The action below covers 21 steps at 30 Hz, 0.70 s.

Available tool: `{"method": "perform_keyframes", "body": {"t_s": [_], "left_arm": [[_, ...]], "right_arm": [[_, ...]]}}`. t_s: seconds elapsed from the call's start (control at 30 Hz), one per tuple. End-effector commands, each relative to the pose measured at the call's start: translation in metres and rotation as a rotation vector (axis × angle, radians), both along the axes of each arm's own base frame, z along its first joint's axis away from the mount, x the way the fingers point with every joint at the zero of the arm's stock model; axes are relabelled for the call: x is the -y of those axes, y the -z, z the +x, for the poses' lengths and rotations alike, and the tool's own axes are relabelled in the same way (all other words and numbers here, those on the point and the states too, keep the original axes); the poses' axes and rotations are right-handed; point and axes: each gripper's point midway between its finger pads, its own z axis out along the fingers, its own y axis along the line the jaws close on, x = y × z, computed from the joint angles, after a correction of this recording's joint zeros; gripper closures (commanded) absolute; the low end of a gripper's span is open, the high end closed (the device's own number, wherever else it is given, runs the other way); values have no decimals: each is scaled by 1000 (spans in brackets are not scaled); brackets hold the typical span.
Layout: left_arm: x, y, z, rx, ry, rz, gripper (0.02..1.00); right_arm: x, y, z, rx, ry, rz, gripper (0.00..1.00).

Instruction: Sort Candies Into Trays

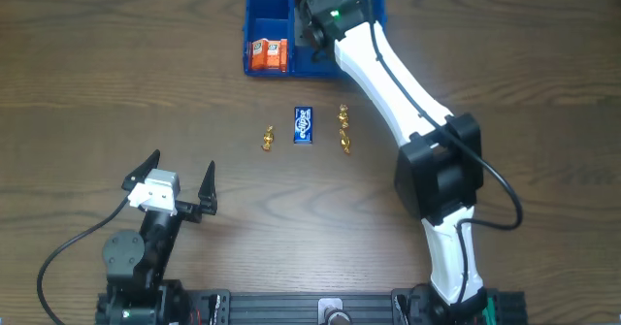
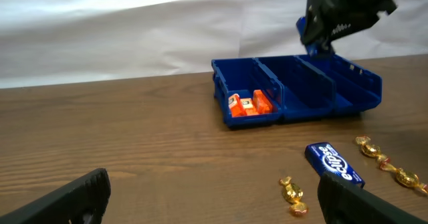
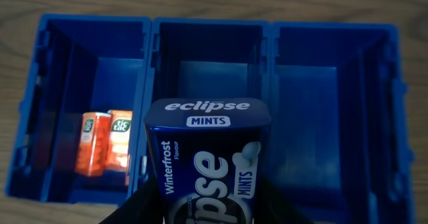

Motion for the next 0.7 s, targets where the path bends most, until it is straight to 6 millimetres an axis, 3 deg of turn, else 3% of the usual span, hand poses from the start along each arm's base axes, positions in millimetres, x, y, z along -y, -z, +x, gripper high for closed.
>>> {"method": "perform_keyframes", "body": {"t_s": [0.03, 0.3, 0.7], "left_arm": [[3, 16, -1, -48, 20, -9, 20], [3, 16, -1, -48, 20, -9, 20], [3, 16, -1, -47, 20, -9, 20]], "right_arm": [[0, 1, 8, 29, 33, 8, 803], [-2, 3, 12, 40, 39, 16, 790], [-2, 22, 15, 27, 49, -17, 755]]}}
